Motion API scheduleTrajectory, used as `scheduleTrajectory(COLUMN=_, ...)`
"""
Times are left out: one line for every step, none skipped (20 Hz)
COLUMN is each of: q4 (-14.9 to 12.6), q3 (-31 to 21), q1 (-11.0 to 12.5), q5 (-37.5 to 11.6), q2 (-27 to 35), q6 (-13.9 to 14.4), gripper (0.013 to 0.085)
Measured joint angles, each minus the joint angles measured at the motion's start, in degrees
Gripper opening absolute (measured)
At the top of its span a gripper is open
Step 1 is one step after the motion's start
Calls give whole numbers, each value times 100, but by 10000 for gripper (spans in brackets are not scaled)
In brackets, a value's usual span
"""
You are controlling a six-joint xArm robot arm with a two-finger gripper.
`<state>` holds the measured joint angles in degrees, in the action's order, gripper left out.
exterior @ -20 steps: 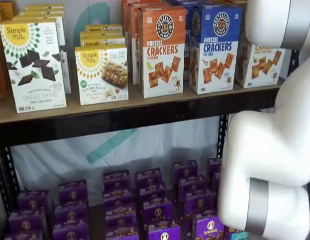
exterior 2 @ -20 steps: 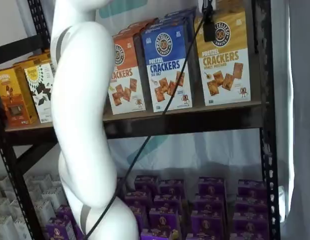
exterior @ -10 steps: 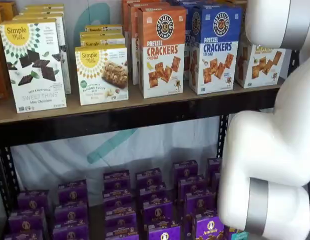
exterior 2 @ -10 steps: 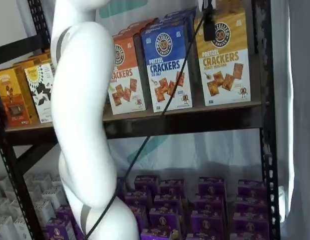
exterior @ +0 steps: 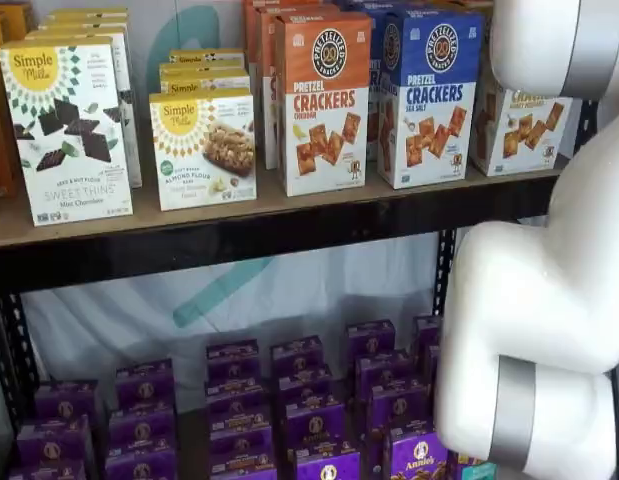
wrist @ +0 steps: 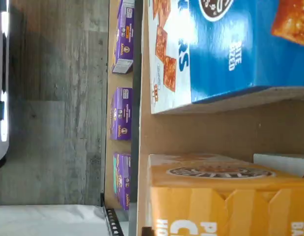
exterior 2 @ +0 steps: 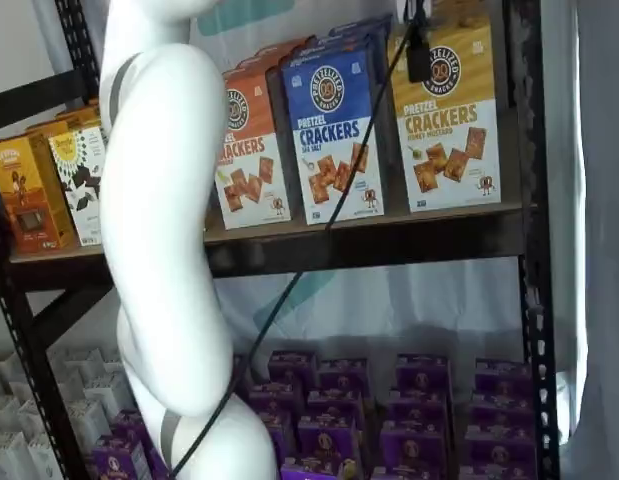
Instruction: Retrieve the yellow and white box located on the top shelf, the sixth one from the left
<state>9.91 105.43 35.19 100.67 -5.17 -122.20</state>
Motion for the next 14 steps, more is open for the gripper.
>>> scheduleTrajectory(q4=6, q3=0, q1=4, q5=4, q2=-1, q6=-1, gripper=610)
scheduleTrajectory(q4=13, q3=0, q1=8, q5=10, q2=-3, q6=-2, gripper=570)
scheduleTrajectory(q4=19, q3=5, q1=11, q5=19, q2=-2, q6=-2, gripper=570)
scheduleTrajectory(q4=27, q3=19, q1=15, q5=37, q2=2, q6=-1, gripper=570)
scheduleTrajectory(q4=38, q3=37, q1=21, q5=61, q2=8, q6=0, gripper=570)
scheduleTrajectory(q4=56, q3=67, q1=31, q5=100, q2=17, q6=3, gripper=570)
scheduleTrajectory(q4=76, q3=93, q1=43, q5=136, q2=20, q6=5, gripper=570)
scheduleTrajectory(q4=95, q3=100, q1=55, q5=154, q2=9, q6=4, gripper=570)
scheduleTrajectory(q4=109, q3=98, q1=65, q5=161, q2=-8, q6=0, gripper=570)
scheduleTrajectory(q4=131, q3=81, q1=85, q5=165, q2=-45, q6=-11, gripper=570)
scheduleTrajectory(q4=142, q3=52, q1=99, q5=150, q2=-80, q6=-22, gripper=570)
scheduleTrajectory(q4=153, q3=23, q1=116, q5=137, q2=-118, q6=-36, gripper=570)
scheduleTrajectory(q4=165, q3=-18, q1=141, q5=130, q2=-176, q6=-58, gripper=570)
scheduleTrajectory(q4=178, q3=-51, q1=168, q5=138, q2=-227, q6=-78, gripper=570)
